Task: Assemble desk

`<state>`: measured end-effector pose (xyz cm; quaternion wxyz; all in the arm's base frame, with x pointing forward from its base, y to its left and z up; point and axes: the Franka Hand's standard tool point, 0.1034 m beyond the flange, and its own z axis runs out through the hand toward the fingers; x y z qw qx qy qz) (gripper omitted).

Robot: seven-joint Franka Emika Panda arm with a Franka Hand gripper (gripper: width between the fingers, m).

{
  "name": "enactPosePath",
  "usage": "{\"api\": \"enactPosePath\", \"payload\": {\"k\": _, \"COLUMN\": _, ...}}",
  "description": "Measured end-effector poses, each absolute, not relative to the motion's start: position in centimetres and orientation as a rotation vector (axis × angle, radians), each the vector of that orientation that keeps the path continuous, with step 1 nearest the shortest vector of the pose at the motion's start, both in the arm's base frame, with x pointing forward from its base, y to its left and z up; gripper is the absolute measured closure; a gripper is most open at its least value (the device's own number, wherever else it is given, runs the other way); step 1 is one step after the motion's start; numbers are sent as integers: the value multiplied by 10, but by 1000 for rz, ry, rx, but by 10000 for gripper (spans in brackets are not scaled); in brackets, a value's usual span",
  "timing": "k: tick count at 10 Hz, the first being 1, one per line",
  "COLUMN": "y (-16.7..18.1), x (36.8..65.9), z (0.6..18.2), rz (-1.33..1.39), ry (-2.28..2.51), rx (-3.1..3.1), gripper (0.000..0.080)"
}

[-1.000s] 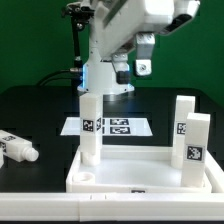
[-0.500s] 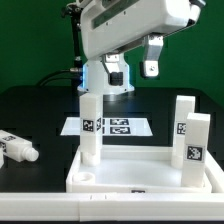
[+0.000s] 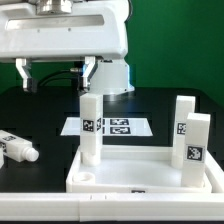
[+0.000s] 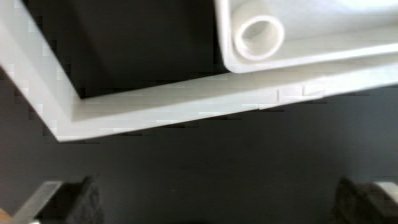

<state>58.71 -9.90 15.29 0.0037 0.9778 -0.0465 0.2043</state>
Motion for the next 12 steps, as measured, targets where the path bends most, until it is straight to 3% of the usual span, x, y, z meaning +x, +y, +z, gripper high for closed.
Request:
{"api": "enactPosePath", "payload": {"k": 4, "y": -106, "x": 588, "z": 153, "rz": 591, "ry": 264, "rx": 2986, "gripper": 151}}
{"api": "enactPosePath", "payload": {"k": 7, "y": -130, "x": 564, "z": 139, "rz": 240, "ry": 480, "rx": 3109, "gripper": 151}}
{"api": "enactPosePath", "payload": {"k": 12, "y": -136, "x": 557, "z": 133, "rz": 225, "ry": 741, "rx": 3030, "gripper": 151}}
